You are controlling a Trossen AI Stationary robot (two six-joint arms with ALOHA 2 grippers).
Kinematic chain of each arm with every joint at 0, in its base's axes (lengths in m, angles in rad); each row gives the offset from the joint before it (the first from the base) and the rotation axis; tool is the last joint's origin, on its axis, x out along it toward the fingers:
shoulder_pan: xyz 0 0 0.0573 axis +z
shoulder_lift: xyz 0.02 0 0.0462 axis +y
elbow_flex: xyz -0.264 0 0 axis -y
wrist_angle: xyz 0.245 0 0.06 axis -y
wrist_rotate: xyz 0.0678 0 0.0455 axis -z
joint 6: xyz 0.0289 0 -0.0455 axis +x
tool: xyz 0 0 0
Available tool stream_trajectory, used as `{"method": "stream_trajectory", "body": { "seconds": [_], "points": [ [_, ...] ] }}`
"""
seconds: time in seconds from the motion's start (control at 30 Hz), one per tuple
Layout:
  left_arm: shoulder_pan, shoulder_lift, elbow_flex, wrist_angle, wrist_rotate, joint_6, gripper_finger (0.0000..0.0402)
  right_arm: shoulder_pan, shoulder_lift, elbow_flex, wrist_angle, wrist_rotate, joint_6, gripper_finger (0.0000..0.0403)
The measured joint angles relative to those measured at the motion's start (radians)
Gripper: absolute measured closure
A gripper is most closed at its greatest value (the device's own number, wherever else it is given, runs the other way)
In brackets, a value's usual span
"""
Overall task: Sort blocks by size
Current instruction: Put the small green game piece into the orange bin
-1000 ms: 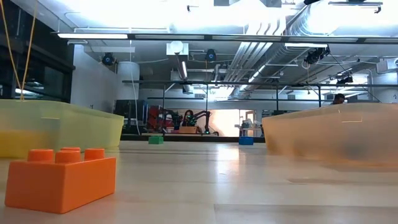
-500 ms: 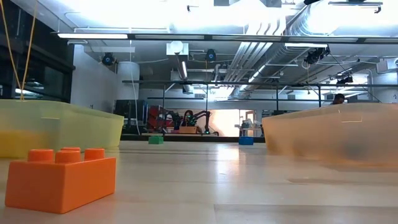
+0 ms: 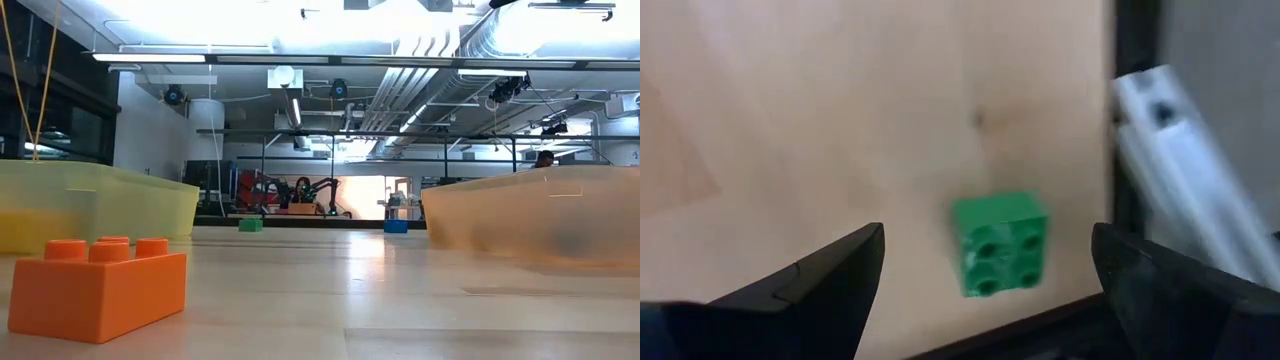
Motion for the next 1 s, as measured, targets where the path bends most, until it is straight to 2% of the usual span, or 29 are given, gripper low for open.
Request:
{"method": "stream_trajectory", "body": {
  "seconds": [0.77, 1.0],
  "points": [
    [-0.045, 0.072, 0.003, -0.025, -0.049, -0.102, 0.0062, -0.001, 0.000, 0.000, -0.023, 0.000, 0.000, 0.0100],
    [-0.038, 0.075, 0.002, -0.095, -0.075, -0.117, 0.0062, -0.001, 0.000, 0.000, -0.028, 0.000, 0.000, 0.0100]
  ]
}}
